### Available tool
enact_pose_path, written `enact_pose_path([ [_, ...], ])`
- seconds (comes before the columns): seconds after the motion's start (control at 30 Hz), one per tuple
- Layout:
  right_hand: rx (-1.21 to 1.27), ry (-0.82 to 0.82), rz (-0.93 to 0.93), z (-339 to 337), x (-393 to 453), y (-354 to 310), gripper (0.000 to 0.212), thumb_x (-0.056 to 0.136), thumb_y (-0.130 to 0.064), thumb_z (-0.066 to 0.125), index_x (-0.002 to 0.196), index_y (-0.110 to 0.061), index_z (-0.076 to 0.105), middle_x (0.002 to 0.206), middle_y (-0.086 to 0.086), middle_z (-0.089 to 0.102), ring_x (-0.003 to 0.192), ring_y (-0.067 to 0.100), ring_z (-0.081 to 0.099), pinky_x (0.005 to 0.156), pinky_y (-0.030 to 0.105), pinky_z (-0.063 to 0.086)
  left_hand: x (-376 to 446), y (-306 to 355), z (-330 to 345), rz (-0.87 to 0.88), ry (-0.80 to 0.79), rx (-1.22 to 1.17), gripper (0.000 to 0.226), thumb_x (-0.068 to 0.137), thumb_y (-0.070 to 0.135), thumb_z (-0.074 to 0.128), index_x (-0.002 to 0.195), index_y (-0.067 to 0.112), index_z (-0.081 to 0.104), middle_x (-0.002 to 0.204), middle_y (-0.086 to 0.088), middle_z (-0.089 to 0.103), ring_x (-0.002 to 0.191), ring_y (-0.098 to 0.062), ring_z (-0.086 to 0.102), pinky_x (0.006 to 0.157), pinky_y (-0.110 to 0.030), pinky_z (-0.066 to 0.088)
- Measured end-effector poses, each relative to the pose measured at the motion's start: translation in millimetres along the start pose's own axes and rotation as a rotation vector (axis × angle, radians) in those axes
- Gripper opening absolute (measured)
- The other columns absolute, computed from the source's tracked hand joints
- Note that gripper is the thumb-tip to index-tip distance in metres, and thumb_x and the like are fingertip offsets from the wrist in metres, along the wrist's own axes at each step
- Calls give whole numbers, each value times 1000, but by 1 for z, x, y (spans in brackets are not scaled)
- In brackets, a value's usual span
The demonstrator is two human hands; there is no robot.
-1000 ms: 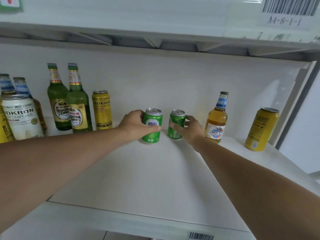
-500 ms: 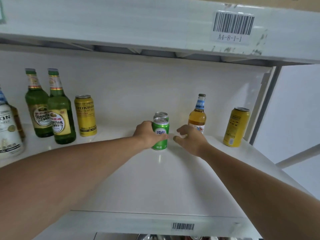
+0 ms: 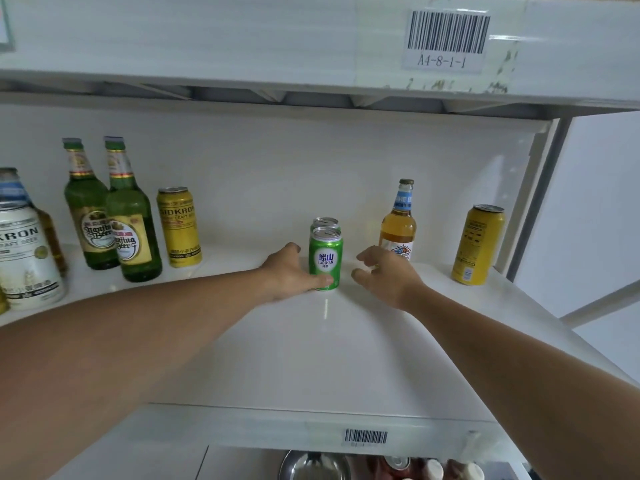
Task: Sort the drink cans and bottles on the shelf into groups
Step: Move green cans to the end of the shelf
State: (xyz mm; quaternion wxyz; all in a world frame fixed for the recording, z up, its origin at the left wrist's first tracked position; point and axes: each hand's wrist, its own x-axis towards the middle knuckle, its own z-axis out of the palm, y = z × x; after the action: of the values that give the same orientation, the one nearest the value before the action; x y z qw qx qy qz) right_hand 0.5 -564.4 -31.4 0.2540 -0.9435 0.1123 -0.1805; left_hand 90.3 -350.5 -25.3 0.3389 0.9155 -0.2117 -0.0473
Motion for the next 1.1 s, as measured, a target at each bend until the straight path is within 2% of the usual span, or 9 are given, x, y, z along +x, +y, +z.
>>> enact_pose_path([
  [0.07,-63,-34,-11,-3,-3,-3,53,95,-48,68,144,-28,60,137,-1,66,122,23,63,97,34,52,-14,-9,-15,60,24,152,106,83,71,78,164,16,36,164,-7,48,146,-26,51,110,-33,45],
  [0.17,-160,-72,-36,-10,-8,-10,60,95,-55,64,149,-29,56,144,2,63,128,26,61,102,40,54,-37,-23,-40,127,61,418,88,94,70,64,162,21,40,163,-4,49,146,-25,50,113,-36,45],
  [0.27,-214,-80,-49,-15,-16,-18,64,94,-61,60,149,-29,55,146,2,62,129,28,61,102,42,54,-60,-32,-59,112,81,566,81,96,72,57,161,26,43,164,1,48,147,-24,49,113,-39,47],
  [0.63,-271,-48,-42,-24,-91,-74,69,92,-68,58,148,-28,56,144,3,64,127,29,62,101,43,54,-158,-65,-97,99,126,568,78,97,76,49,160,29,44,163,1,49,143,-25,52,111,-44,50],
  [0.8,-323,-65,-59,-1,-137,-134,66,96,-64,58,149,-24,56,143,9,66,125,32,63,101,42,54,-224,-108,-127,83,135,528,77,100,73,48,160,26,44,162,0,49,140,-25,54,106,-41,51],
  [0.9,-286,-106,-85,21,-158,-175,65,98,-65,58,149,-26,56,144,7,65,129,30,62,107,44,52,-263,-140,-147,25,148,558,76,101,72,47,160,24,45,160,-2,51,140,-28,53,106,-44,51],
  [1.1,-196,-164,-187,62,-187,-249,61,96,-63,60,147,-30,57,141,2,67,130,27,61,106,44,52,-330,-189,-203,-101,199,586,75,101,72,46,158,24,47,160,-2,51,142,-27,52,109,-46,50],
])
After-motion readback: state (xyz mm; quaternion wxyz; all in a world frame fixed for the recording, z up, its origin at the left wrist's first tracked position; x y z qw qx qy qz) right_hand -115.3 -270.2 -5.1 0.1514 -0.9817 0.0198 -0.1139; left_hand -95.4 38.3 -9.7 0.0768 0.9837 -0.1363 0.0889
